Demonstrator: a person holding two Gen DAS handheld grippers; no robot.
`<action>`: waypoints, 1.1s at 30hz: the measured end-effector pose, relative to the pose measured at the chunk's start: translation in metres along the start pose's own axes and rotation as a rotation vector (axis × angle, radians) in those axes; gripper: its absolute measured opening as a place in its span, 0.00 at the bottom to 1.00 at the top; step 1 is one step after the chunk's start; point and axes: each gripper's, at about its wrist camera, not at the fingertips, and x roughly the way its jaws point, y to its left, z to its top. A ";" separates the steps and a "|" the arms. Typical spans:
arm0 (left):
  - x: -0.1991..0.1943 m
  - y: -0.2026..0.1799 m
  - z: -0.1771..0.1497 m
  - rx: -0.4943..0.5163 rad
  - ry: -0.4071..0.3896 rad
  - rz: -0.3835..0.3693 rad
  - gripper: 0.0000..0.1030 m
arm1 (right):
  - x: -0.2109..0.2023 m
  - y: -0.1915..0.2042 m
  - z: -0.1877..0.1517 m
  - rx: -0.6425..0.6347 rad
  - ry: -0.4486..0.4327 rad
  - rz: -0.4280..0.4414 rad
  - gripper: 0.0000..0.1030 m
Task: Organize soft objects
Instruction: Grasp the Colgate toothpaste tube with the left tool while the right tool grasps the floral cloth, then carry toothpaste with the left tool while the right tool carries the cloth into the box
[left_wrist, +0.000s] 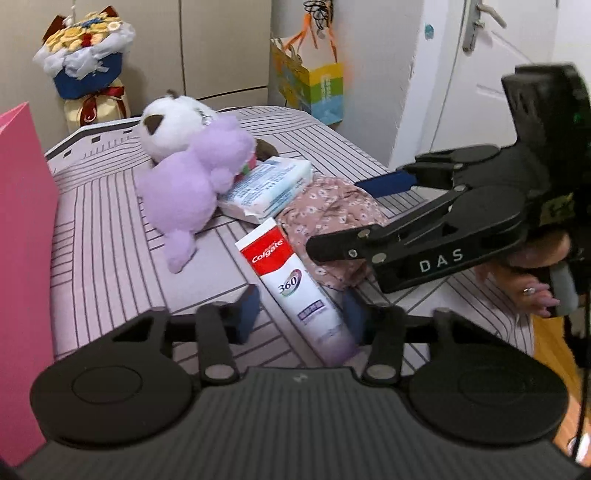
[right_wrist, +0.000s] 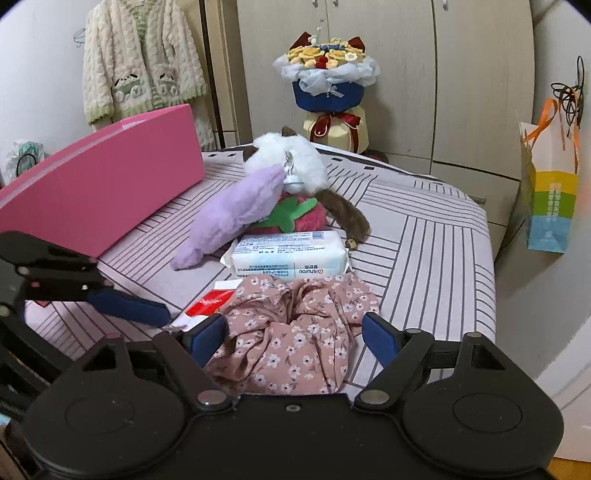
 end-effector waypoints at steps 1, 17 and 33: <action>-0.001 0.002 0.000 -0.009 -0.003 0.004 0.33 | 0.002 -0.001 -0.001 -0.003 0.003 -0.004 0.87; 0.008 -0.012 -0.005 -0.018 -0.071 0.132 0.27 | -0.008 0.005 -0.010 -0.058 -0.041 0.035 0.31; -0.009 -0.008 -0.019 -0.101 -0.139 0.127 0.23 | -0.051 0.056 -0.051 0.117 -0.194 -0.122 0.19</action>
